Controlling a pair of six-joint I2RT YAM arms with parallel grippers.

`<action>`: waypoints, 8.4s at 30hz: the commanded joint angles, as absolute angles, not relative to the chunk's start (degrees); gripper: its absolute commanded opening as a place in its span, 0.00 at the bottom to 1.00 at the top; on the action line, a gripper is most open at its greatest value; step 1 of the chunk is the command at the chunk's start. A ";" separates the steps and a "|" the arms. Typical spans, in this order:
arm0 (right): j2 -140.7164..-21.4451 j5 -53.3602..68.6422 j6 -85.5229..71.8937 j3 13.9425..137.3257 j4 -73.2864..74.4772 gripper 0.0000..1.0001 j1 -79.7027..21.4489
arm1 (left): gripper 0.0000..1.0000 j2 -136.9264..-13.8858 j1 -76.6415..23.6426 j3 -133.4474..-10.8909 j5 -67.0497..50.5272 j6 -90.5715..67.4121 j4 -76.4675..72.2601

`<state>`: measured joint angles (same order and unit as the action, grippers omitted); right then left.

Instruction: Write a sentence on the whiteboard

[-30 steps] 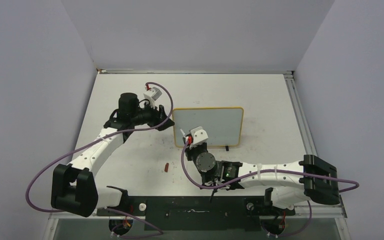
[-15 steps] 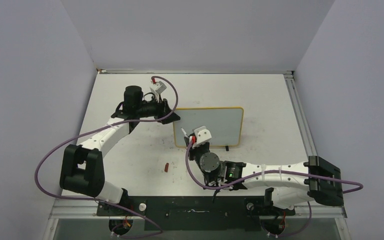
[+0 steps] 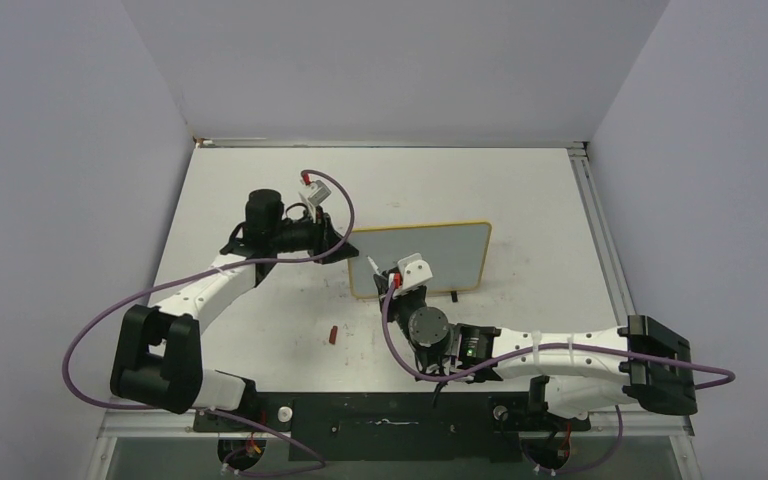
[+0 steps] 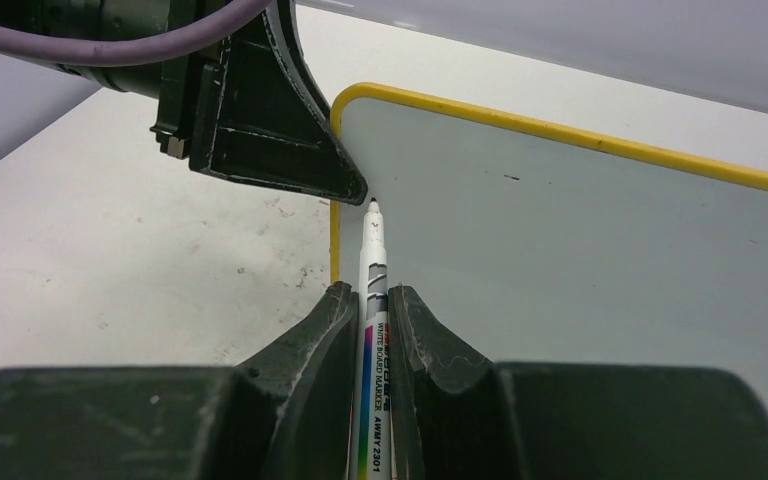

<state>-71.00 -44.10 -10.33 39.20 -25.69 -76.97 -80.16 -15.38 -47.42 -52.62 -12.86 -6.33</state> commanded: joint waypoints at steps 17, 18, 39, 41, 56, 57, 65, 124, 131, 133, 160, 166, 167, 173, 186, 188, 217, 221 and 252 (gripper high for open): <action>-72.18 -42.54 -9.43 40.19 -30.47 0.05 -75.60 | 0.00 -83.97 -16.44 -51.38 -52.60 -8.19 -2.03; -72.17 -42.50 -9.33 40.33 -30.30 0.05 -75.59 | 0.00 -84.57 -16.44 -51.70 -52.66 -7.88 -1.12; -70.49 -41.35 -6.35 35.44 -37.01 0.05 -75.22 | 0.00 -77.06 -22.06 -43.82 -38.18 -3.38 11.39; -71.08 -40.19 -6.55 35.41 -37.56 0.05 -74.33 | 0.00 -77.29 -22.01 -43.92 -37.86 -3.15 11.51; -75.04 -35.40 -7.43 35.62 -39.55 0.05 -71.65 | 0.00 -78.42 -21.53 -45.25 -37.81 -2.20 13.26; -75.24 -35.23 -7.47 35.60 -39.59 0.05 -71.50 | 0.00 -78.48 -21.53 -45.26 -37.84 -2.20 13.27; -77.19 -35.86 -8.09 36.23 -38.77 0.05 -70.41 | 0.00 -78.22 -21.45 -45.27 -38.07 -2.11 13.29; -78.82 -39.04 -3.73 33.16 -45.51 0.05 -70.48 | 0.00 -77.82 -20.92 -45.58 -38.14 -2.29 13.51; -80.39 -38.60 -4.45 33.01 -44.97 0.05 -70.70 | 0.00 -77.65 -20.92 -45.59 -38.14 -2.29 13.52; -80.41 -38.59 -4.85 32.84 -44.71 0.05 -70.92 | 0.00 -77.58 -20.92 -45.61 -38.14 -2.29 13.54; -81.20 -40.18 -9.39 30.76 -41.21 0.05 -72.49 | 0.00 -77.39 -20.92 -45.70 -37.97 -2.29 13.58; -81.31 -40.30 -10.65 30.12 -40.22 0.05 -73.16 | 0.00 -77.39 -20.92 -45.70 -37.97 -2.29 13.58; -81.34 -40.41 -10.69 30.02 -40.11 0.05 -73.41 | 0.00 -77.36 -20.92 -45.70 -37.95 -2.29 13.54; -79.48 -41.59 -9.56 30.00 -40.65 0.05 -74.53 | 0.00 -77.45 -20.92 -45.70 -37.72 -2.29 13.64; -77.08 -42.97 -5.00 30.02 -45.43 0.05 -74.23 | 0.00 -77.43 -20.92 -45.70 -37.82 -2.29 13.76; -77.38 -42.64 -4.92 30.02 -45.89 0.05 -73.74 | 0.00 -77.51 -20.92 -45.70 -37.85 -2.33 13.74; -80.54 -38.41 -8.21 29.14 -43.84 0.05 -72.19 | 0.00 -77.66 -20.92 -45.83 -37.71 -2.20 13.83; -80.12 -39.48 -8.91 28.59 -42.90 0.05 -72.50 | 0.00 -77.46 -20.92 -45.79 -37.71 -2.20 13.87; -79.95 -40.88 -2.35 31.56 -48.22 0.05 -70.97 | 0.00 -77.56 -20.92 -45.79 -37.88 -2.20 13.87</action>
